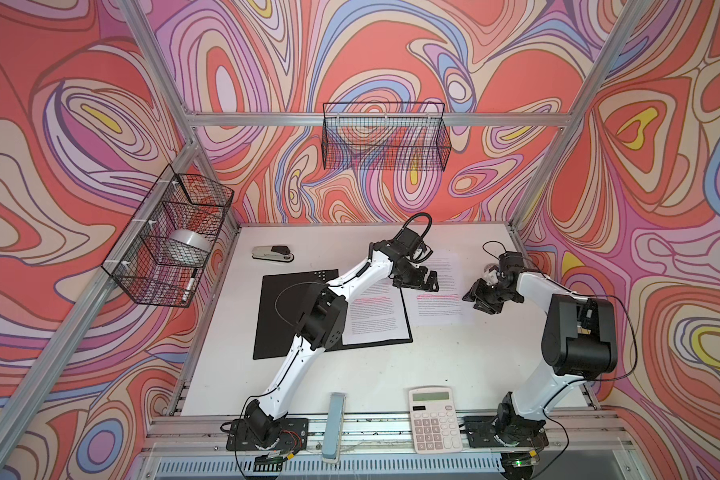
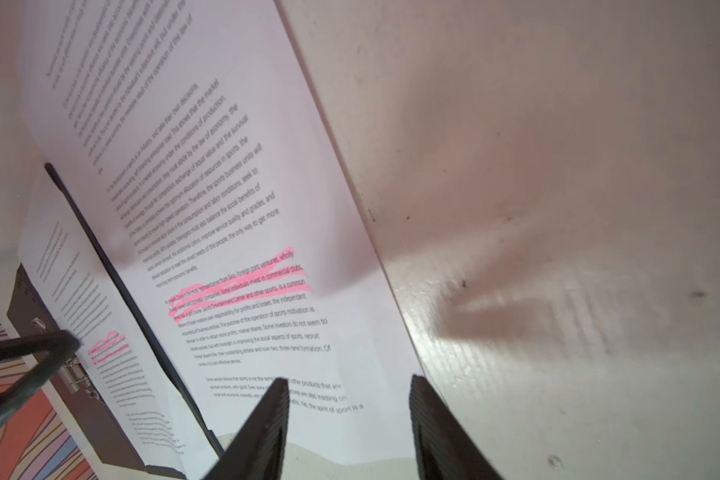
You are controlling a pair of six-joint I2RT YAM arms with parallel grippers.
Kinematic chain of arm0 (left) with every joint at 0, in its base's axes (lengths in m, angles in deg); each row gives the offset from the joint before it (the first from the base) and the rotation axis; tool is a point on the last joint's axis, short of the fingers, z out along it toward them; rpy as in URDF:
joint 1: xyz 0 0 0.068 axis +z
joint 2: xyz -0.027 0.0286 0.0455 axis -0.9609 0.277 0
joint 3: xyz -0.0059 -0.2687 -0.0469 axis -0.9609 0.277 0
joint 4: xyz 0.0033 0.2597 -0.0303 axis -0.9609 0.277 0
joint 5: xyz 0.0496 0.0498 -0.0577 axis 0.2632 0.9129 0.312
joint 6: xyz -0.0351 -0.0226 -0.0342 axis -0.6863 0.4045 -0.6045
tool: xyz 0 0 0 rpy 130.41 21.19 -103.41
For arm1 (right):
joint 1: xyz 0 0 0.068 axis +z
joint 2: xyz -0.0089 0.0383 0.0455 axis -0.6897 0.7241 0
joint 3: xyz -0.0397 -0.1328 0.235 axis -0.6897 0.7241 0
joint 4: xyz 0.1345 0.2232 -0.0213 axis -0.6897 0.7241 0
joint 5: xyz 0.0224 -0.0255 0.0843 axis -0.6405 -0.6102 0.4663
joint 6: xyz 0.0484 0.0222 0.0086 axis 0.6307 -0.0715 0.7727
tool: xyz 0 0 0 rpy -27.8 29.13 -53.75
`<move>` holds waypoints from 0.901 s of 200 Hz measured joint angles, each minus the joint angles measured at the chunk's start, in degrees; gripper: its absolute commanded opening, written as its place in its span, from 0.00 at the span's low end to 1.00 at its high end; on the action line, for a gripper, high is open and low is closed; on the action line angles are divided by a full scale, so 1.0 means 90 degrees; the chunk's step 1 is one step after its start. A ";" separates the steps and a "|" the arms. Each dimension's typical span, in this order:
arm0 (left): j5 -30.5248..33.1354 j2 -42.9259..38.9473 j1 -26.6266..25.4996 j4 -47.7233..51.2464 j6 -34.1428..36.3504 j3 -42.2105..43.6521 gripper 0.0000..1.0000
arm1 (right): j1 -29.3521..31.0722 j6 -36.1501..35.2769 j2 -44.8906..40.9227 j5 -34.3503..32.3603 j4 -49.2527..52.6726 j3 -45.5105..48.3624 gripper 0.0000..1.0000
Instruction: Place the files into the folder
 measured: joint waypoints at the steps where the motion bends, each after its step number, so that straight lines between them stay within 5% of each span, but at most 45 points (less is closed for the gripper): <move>1: 0.0015 -0.0017 0.0000 0.0000 0.0002 0.0010 1.00 | 0.0000 0.0002 0.0000 -0.0007 -0.0002 0.0000 0.50; 180: 0.0648 -0.0090 -0.0136 0.0146 -0.0308 0.0595 1.00 | 0.0000 0.0034 0.0612 -0.0568 -0.0469 -0.0330 0.51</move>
